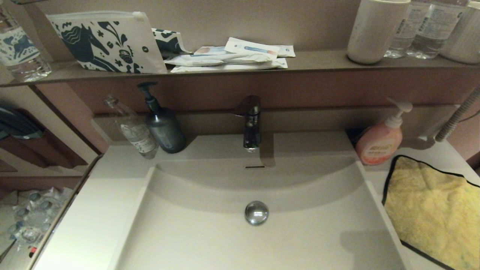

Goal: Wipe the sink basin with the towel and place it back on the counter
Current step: Turn on the faucet

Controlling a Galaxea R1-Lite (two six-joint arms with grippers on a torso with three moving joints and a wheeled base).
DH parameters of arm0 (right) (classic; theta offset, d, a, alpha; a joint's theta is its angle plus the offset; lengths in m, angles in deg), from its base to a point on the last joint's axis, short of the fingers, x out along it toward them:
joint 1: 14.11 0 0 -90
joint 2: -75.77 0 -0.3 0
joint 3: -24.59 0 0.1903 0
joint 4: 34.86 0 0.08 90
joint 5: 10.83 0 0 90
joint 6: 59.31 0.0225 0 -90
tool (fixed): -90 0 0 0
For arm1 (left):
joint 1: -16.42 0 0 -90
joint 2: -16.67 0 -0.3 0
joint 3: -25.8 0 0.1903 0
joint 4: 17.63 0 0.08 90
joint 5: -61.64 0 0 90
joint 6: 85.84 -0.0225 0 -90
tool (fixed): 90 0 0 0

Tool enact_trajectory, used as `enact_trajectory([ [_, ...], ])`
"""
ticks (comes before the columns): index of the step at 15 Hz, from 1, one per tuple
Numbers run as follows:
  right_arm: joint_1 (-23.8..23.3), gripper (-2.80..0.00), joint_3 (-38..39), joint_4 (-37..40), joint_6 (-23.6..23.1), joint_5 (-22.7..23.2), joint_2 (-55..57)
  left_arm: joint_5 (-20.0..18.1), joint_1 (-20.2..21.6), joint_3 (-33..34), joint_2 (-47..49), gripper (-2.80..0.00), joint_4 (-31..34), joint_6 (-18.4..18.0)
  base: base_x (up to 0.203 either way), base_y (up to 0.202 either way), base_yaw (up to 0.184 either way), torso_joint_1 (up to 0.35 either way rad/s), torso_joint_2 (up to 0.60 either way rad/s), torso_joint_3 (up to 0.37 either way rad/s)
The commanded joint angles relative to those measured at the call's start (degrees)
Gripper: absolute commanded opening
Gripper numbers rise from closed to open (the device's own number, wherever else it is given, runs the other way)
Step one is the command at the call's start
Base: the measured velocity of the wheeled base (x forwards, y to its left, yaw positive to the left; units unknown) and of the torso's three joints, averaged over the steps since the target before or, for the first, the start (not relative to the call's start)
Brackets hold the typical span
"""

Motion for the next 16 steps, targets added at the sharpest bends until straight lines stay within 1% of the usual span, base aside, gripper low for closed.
enact_trajectory([
  [1, 0.0, -2.80, 0.0, 0.0, 0.0, 0.0, 0.0, 0.0, 0.0, 0.0, 0.0, -2.80, 0.0, 0.0, 0.000, 0.000, 0.000, 0.000, 0.00, 0.000],
  [7, 0.0, -2.80, 0.0, 0.0, 0.0, 0.0, 0.0, -0.1, 0.0, 0.0, 0.0, -2.80, -0.1, -0.2, 0.000, 0.000, 0.000, 0.000, 0.00, 0.000],
  [8, 0.0, -2.80, 0.0, 0.0, 0.0, 0.0, 0.0, 0.3, 0.0, 0.0, 0.0, -2.80, -0.1, 0.7, 0.000, 0.000, 0.000, 0.000, 0.00, 0.000],
  [9, 0.0, -2.80, 0.0, 0.0, 0.0, 0.0, 0.0, 0.5, 0.0, 0.0, 0.0, -2.80, -0.3, 2.3, 0.000, 0.000, 0.000, 0.000, 0.00, 0.000],
  [10, 0.0, -2.80, 0.0, 0.0, 0.0, 0.0, 0.0, 0.4, 0.0, 0.0, 0.0, -2.80, -0.5, 0.8, 0.000, 0.000, 0.000, 0.000, 0.00, 0.000],
  [11, 0.0, -2.80, 0.0, 0.0, 0.0, 0.0, 0.0, -0.2, 0.0, -0.1, 0.0, -2.80, -0.7, -0.4, 0.000, 0.000, 0.000, 0.000, 0.00, 0.000],
  [13, 0.0, -2.80, 0.0, 0.0, 0.0, 0.0, 0.0, -3.0, 0.0, -3.5, 0.3, -2.80, -0.2, -0.7, 0.000, 0.000, 0.000, 0.000, 0.00, 0.000],
  [16, 0.0, -2.80, 0.0, 0.0, 0.0, 0.0, 0.0, -7.7, 0.0, -7.3, 6.8, -2.80, -0.4, -0.7, 0.000, 0.000, 0.000, 0.000, 0.00, 0.000],
])
